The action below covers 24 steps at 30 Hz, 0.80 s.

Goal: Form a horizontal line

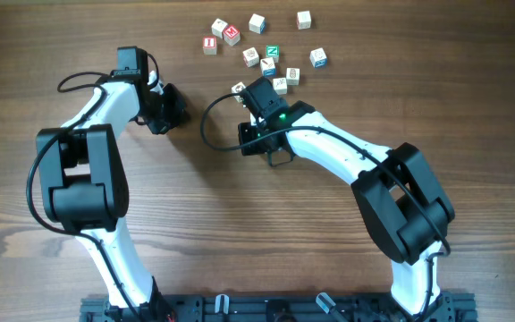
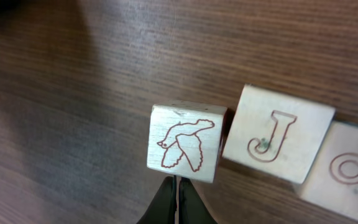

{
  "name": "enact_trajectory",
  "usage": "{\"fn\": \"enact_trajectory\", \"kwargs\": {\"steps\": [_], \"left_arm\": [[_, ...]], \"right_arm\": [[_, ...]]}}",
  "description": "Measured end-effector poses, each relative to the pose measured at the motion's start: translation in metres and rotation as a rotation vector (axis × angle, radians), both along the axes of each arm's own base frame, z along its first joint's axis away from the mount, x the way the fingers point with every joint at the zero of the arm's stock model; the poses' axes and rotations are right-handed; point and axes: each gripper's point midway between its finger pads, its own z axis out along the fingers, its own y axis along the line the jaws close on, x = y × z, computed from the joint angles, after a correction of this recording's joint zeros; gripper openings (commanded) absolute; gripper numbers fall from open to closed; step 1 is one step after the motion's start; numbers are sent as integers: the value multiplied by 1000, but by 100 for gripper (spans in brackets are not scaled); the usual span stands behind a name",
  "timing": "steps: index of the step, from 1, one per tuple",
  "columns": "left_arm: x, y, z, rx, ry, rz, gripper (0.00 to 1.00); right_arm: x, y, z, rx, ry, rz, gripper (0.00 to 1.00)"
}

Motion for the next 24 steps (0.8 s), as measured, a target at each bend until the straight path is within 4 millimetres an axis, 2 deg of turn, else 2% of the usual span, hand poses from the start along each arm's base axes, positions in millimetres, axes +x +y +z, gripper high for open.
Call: {"fn": "enact_trajectory", "kwargs": {"steps": [24], "left_arm": [[0,0,0,0,-1,0,4]], "right_arm": [[15,0,5,-6,-71,-23,5]]}}
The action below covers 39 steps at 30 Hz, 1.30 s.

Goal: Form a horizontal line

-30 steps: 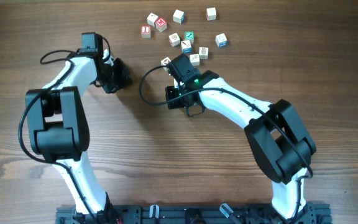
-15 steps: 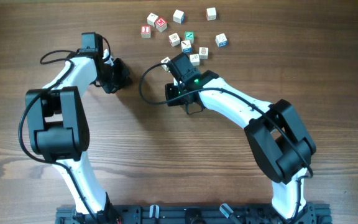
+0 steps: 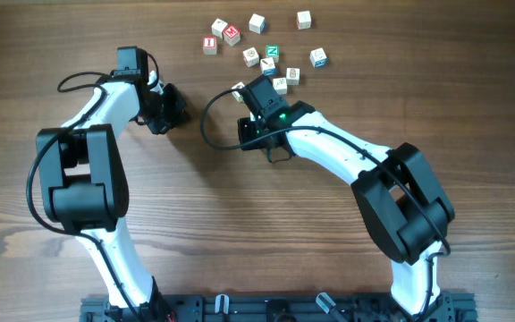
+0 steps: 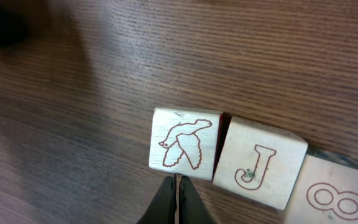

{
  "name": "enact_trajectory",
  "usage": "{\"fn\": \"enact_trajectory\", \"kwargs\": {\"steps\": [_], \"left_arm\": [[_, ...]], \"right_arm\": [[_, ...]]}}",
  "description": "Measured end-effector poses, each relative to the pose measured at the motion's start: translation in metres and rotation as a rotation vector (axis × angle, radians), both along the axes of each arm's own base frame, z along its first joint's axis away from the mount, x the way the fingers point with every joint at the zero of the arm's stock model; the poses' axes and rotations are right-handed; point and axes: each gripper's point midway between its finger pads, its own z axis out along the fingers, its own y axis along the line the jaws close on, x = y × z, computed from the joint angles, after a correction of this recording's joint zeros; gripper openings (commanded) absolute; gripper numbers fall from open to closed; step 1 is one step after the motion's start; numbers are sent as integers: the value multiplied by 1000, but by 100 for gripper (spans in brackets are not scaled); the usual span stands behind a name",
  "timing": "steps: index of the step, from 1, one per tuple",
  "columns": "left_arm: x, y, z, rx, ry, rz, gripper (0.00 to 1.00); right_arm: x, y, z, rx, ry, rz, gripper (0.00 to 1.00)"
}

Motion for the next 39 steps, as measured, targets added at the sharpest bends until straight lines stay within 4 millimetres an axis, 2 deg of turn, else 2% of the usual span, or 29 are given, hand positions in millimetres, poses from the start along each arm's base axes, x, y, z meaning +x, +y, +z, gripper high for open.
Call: {"fn": "enact_trajectory", "kwargs": {"steps": [7,19,24,27,30,35,39], "left_arm": [[0,0,0,0,0,0,4],[0,0,0,0,-1,0,4],[2,1,0,5,-7,1,4],[2,1,0,8,-9,2,4],[2,2,0,10,-9,3,4],[2,2,0,10,-9,2,4],[2,2,0,10,-9,2,4]], "right_arm": [[-1,2,0,8,3,5,4],[-10,23,9,118,52,66,6],[10,35,28,164,-30,65,9],[18,35,32,161,-70,52,9],[26,35,36,158,-110,37,5],[32,34,37,150,-135,24,5],[33,32,29,136,-129,19,4]]}}
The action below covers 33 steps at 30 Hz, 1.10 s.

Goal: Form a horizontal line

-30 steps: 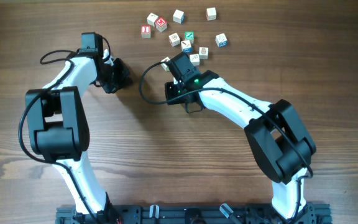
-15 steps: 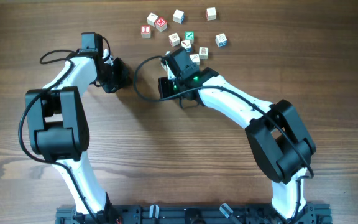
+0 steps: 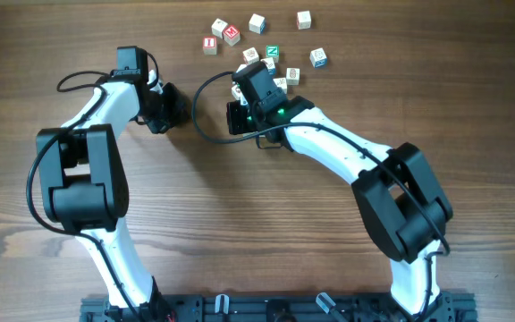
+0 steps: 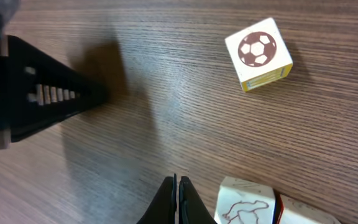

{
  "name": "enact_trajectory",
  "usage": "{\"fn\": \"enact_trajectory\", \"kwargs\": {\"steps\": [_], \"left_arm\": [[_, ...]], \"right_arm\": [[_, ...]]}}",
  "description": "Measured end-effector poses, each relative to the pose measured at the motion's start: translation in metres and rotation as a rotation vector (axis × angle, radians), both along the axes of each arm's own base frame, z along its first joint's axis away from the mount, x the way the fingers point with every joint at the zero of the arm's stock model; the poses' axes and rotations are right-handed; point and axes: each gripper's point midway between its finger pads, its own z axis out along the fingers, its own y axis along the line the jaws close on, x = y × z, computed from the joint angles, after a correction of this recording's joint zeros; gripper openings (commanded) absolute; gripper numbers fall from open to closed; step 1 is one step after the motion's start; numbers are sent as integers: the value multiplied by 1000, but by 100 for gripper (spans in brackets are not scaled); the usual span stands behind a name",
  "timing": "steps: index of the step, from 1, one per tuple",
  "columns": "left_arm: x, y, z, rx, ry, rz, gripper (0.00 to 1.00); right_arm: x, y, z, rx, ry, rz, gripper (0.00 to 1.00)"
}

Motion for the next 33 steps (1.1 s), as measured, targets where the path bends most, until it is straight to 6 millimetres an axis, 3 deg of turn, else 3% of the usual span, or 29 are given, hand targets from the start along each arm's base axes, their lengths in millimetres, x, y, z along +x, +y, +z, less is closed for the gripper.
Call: {"fn": "enact_trajectory", "kwargs": {"steps": [3,4,7,17,23,27,33], "left_arm": [[0,0,0,0,0,0,4],[0,0,0,0,0,0,4],[0,0,0,0,0,0,4],[0,0,0,0,0,0,4],[0,0,0,0,0,0,4],[0,0,0,0,0,0,4],[0,0,0,0,0,0,4]], "right_arm": [[-1,-1,-16,-19,23,-1,4],[-3,-3,-31,-38,45,-2,4],[-3,-3,-37,-44,52,-2,4],[2,0,-31,-33,29,-1,5],[13,4,-6,-51,18,-7,5],[25,-6,8,-102,-12,-53,5],[36,-39,3,-175,4,-126,5]]}}
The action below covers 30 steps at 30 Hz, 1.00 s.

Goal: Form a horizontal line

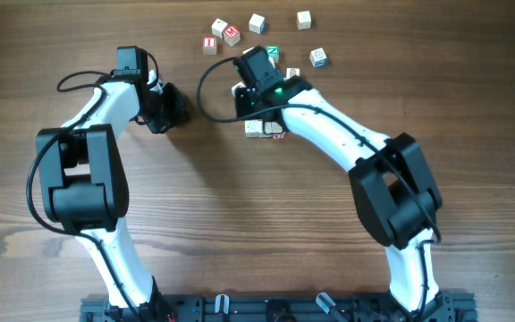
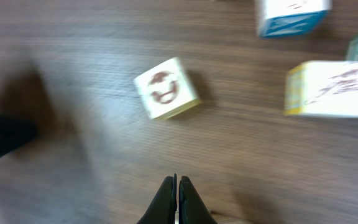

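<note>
My right gripper (image 2: 176,182) is shut with nothing in it, fingertips low over bare wood. A pale block with a brown soccer ball (image 2: 166,96) lies a short way ahead of them, tilted. From overhead, the right gripper (image 1: 255,70) sits at the near edge of the loose block cluster. A short row of pale blocks (image 1: 263,130) lies beside the right forearm, partly hidden by it. The left gripper (image 1: 166,109) rests on the table to the left, apart from every block.
Loose blocks lie ahead and to the right: a blue-sided one (image 2: 291,15), a yellow-sided one (image 2: 325,87) and a green one. Overhead, more blocks lie scattered along the far edge, among them red-lettered blocks (image 1: 222,36) and a white block (image 1: 304,19).
My right gripper, still shut, has moved farther toward the loose cluster. The soccer-ball block is now nearer and ahead of the fingertips. The bird block has left the wrist view.
My shut right fingertips stood behind the bird block, which lay a gap away from the J block. Then the bird block sat against the J block, in line with the 8 block. Afterwards the gripper was away from that row, and now faces the soccer-ball block.
</note>
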{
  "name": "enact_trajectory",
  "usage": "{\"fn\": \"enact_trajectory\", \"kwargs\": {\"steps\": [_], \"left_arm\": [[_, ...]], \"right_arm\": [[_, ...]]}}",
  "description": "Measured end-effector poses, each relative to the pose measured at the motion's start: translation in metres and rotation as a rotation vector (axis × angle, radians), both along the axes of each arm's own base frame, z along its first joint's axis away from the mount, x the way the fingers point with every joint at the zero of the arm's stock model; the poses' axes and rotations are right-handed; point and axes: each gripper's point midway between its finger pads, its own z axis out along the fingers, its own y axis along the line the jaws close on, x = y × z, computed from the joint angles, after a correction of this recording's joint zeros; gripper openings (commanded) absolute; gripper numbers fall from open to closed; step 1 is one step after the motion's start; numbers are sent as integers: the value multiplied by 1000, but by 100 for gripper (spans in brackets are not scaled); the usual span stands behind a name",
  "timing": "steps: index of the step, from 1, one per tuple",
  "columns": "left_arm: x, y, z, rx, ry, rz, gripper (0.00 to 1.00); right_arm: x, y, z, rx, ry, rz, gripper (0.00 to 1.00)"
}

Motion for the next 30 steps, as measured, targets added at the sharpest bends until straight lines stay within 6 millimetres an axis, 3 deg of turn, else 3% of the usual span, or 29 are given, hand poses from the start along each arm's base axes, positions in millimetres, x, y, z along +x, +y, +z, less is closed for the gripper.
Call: {"fn": "enact_trajectory", "kwargs": {"steps": [8,15,30], "left_arm": [[0,0,0,0,0,0,4],[0,0,0,0,0,0,4],[2,1,0,4,-8,1,4]], "right_arm": [[15,-25,-1,-11,1,-44,5],[7,-22,-22,-25,49,-23,5],[-4,-6,-24,43,101,31,5]]}}
